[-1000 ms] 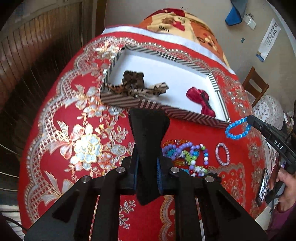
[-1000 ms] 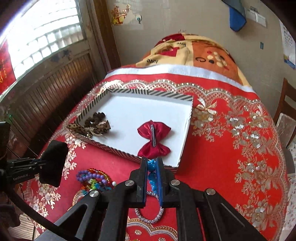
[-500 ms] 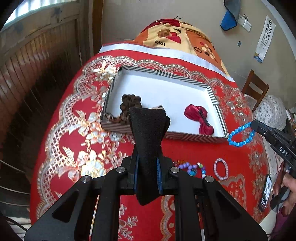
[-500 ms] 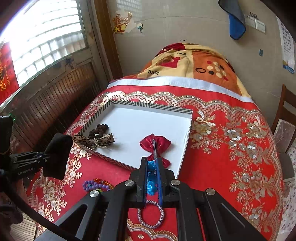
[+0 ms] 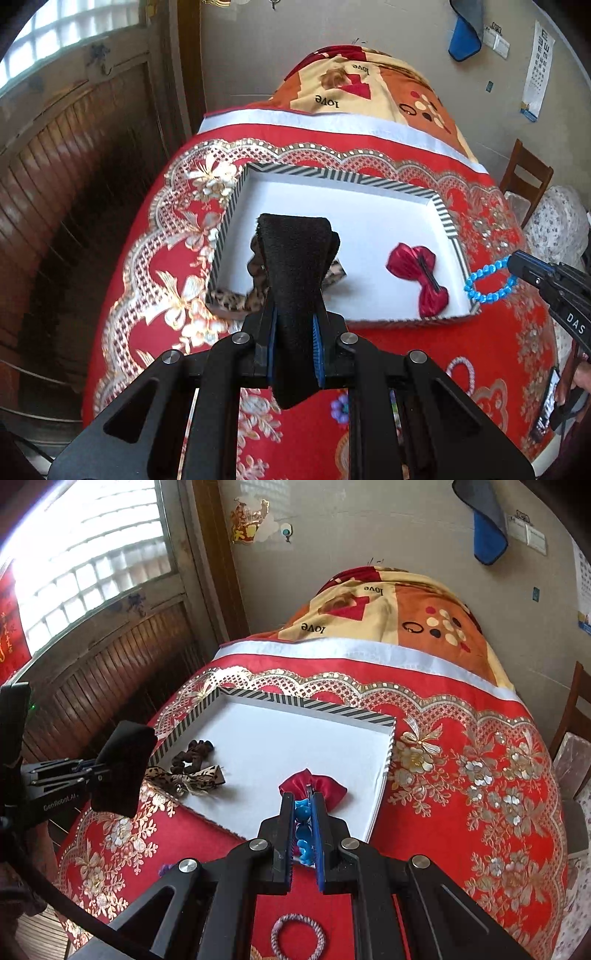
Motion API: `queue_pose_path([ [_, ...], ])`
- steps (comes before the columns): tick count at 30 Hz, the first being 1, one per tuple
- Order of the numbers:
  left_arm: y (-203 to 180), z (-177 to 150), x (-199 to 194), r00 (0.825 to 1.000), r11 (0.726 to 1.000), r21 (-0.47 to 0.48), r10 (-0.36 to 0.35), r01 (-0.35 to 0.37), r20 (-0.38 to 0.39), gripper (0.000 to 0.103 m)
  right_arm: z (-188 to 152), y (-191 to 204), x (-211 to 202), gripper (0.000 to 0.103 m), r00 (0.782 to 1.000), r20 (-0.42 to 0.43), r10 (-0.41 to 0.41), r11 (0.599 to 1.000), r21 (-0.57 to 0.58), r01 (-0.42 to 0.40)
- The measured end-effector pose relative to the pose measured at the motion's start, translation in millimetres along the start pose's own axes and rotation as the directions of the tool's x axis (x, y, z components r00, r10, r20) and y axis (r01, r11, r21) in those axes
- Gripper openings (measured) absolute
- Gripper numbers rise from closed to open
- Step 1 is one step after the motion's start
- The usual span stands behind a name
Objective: Organize jewelry
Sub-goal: 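Lift and carry the black case and blue bracelet over the white box, then release the blue bracelet with right tool while left releases black case into box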
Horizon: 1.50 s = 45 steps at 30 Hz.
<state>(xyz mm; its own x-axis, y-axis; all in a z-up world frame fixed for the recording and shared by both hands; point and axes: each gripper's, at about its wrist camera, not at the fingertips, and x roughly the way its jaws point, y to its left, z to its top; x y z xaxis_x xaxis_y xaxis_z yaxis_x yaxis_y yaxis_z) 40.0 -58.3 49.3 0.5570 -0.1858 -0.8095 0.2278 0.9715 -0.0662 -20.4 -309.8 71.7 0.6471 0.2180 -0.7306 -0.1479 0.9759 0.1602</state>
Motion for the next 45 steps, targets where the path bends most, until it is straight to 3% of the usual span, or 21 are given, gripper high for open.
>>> queue_pose_path([
  [19,5,55,54,0.998,0.998,-0.003,0.058,-0.058,-0.026,0.014,47,-19,55,0.008,0.999,-0.034,0.014,1.0,-0.016,-0.015],
  [33,17,89,117,0.992,0.996,-0.05,0.063,-0.069,-0.106,0.014,73,-31,125,0.008,0.99,-0.103,0.099,0.993,0.072,-0.092],
  [40,31,93,151,0.983,0.99,-0.079,0.103,-0.116,-0.15,0.014,58,-67,162,0.008,0.983,-0.182,0.034,0.989,0.148,-0.007],
  [45,38,90,165,0.98,0.987,-0.098,0.108,-0.126,-0.164,0.018,49,-73,170,0.008,0.978,-0.206,-0.029,0.991,0.12,0.055],
])
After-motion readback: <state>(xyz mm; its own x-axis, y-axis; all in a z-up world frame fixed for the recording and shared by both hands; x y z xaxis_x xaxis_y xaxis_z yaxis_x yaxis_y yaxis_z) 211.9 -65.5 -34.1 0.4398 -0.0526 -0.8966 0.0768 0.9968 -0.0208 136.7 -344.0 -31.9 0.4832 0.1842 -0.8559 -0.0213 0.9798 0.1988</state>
